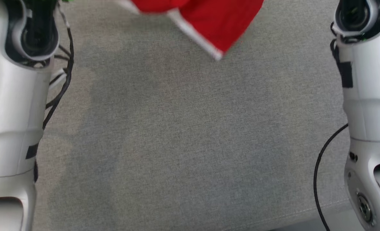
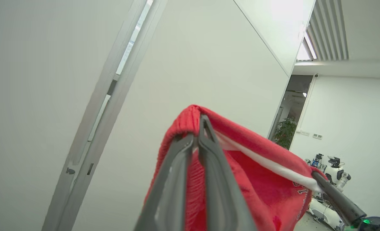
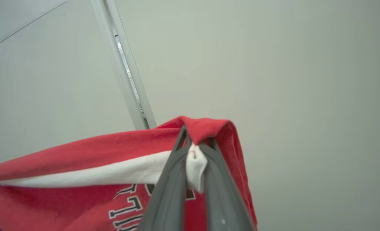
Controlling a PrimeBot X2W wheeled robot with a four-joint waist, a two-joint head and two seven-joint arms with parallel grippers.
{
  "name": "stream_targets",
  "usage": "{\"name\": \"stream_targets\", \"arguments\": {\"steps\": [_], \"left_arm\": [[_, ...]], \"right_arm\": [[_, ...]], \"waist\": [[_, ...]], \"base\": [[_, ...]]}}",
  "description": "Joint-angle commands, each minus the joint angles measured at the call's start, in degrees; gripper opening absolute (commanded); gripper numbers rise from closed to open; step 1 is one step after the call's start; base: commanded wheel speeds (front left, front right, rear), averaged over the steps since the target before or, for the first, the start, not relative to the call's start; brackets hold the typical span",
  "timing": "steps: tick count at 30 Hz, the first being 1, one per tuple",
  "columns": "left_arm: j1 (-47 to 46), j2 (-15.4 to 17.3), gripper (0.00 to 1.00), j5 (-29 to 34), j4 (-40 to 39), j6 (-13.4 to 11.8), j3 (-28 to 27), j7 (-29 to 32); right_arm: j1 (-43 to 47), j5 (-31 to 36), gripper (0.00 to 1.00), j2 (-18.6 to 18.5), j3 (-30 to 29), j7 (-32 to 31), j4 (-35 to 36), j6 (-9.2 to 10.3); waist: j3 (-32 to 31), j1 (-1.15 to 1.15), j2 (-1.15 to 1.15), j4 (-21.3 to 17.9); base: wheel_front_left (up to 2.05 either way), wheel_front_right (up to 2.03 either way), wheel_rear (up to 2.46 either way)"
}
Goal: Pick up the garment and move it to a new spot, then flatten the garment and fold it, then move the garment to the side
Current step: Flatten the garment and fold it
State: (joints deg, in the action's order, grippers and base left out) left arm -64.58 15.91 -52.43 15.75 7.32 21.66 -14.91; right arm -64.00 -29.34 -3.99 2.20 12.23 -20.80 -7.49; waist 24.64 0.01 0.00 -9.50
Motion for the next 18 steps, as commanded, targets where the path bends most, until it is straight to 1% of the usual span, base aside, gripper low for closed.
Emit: {"name": "stream_targets", "arguments": {"steps": [1,5,6,8,10,12,15,18], "left_arm": [[-0.72,-1.10,0.00,1.89,-2.01,0.25,-2.66,-0.29],[3.71,-4.63,0.00,5.38,-8.25,0.20,-6.45,-0.28],[5.38,-5.35,0.00,5.36,-9.05,0.19,-6.74,-0.29],[9.55,-6.14,0.00,5.34,-9.69,0.19,-5.20,-0.22],[14.15,-5.92,0.00,4.88,-8.74,0.20,-1.96,-0.23],[19.19,-5.39,0.00,3.82,-7.24,0.20,1.35,-0.23],[26.46,-4.34,0.00,2.30,-5.60,0.20,6.44,-0.24],[32.27,-2.10,0.00,0.54,-5.05,0.20,12.14,-0.24]], "right_arm": [[-1.36,0.28,0.00,-0.62,-0.20,1.61,0.48,0.00],[-0.64,1.94,0.00,-2.23,-1.30,2.94,4.59,0.04],[0.90,2.33,0.00,-2.56,-1.06,2.91,4.70,0.04],[4.84,2.69,0.00,-3.43,0.17,2.93,3.47,0.05],[8.18,2.73,0.00,-5.12,2.67,2.91,1.47,0.04],[12.58,2.16,0.00,-6.99,5.67,1.37,-0.86,0.04],[20.36,0.83,0.00,-10.59,9.26,-2.66,-3.01,0.04],[27.09,-1.10,0.00,-13.53,10.59,-7.11,-2.42,0.04]], "waist": [[-0.16,-0.01,0.00,0.56],[-0.78,-0.01,0.00,1.79],[-0.94,-0.01,0.00,2.06],[-1.69,-0.01,0.00,2.75],[-2.57,-0.01,0.00,3.28],[-3.52,-0.01,0.00,3.72],[-5.14,-0.01,0.00,4.22],[-6.76,-0.01,0.00,4.34]], "base": [[0.00,0.00,0.00],[0.00,0.00,0.00],[0.00,0.00,0.00],[0.00,0.00,0.00],[0.00,0.00,0.00],[0.00,0.00,0.00],[0.00,0.00,0.00],[0.00,0.00,0.00]]}}
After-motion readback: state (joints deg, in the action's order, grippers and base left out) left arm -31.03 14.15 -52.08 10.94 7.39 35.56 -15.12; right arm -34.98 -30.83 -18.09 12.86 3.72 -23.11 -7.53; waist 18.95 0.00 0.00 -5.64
